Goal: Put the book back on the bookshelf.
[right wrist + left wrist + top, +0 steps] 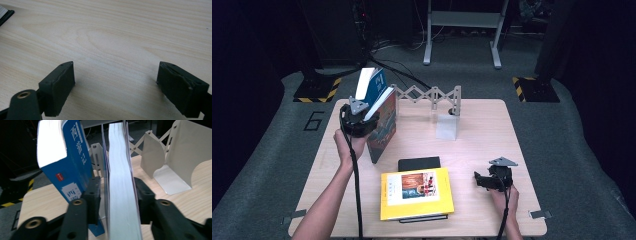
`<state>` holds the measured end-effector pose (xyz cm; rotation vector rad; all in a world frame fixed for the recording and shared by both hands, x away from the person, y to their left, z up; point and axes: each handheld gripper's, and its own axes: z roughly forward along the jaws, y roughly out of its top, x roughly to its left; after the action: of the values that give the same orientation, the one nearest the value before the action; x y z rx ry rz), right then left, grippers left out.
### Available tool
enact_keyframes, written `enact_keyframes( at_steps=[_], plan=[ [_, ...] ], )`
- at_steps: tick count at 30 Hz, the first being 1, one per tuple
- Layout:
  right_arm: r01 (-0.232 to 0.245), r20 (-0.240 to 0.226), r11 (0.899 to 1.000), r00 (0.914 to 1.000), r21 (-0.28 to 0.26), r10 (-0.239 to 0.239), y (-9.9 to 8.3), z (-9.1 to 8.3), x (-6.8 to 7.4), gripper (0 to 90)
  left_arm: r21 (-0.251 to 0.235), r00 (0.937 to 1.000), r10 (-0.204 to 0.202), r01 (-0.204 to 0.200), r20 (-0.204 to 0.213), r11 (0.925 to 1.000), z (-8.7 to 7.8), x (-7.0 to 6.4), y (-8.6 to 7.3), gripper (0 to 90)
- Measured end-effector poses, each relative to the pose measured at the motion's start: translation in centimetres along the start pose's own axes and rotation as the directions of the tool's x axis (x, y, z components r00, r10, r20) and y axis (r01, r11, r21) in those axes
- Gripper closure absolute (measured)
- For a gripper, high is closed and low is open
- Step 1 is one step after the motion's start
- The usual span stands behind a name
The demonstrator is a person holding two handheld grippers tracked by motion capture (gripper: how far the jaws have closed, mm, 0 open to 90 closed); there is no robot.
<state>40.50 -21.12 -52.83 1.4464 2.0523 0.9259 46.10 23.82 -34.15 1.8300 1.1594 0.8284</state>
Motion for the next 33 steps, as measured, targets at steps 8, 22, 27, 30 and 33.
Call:
enact_keyframes(
  at_steps=[8, 22, 27, 30, 33],
  plan=[
    [0.003, 0.001, 1.0, 1.0, -0.001, -0.003, 0.0, 0.01, -0.02, 14.0, 0.066, 0.9981, 0.028, -0.032, 0.056, 0.9973, 1.05, 0.06, 1.07, 71.2],
    [-0.001, -0.003, 1.0, 1.0, -0.004, 0.001, 0.0, 0.01, -0.02, 14.0, -0.015, 0.9954, -0.096, 0.096, 0.006, 0.9953, 1.07, 0.73, 0.36, 74.1],
    [-0.002, -0.004, 1.0, 1.0, -0.005, 0.002, -0.01, 0.01, -0.04, 14.1, -0.032, 0.9935, -0.111, 0.11, -0.027, 0.9935, 0.96, 0.59, 0.75, 74.1],
    [-0.002, -0.004, 1.0, 1.0, -0.005, 0.002, 0.0, 0.01, -0.04, 14.1, -0.038, 0.991, -0.124, 0.122, -0.051, 0.9918, 0.82, 0.6, 1.0, 74.1],
    [-0.002, -0.004, 1.0, 1.0, -0.005, 0.002, 0.0, 0.0, -0.03, 14.1, -0.036, 0.9883, -0.136, 0.134, -0.07, 0.9904, 0.8, 0.72, 1.18, 74.1]
  ],
)
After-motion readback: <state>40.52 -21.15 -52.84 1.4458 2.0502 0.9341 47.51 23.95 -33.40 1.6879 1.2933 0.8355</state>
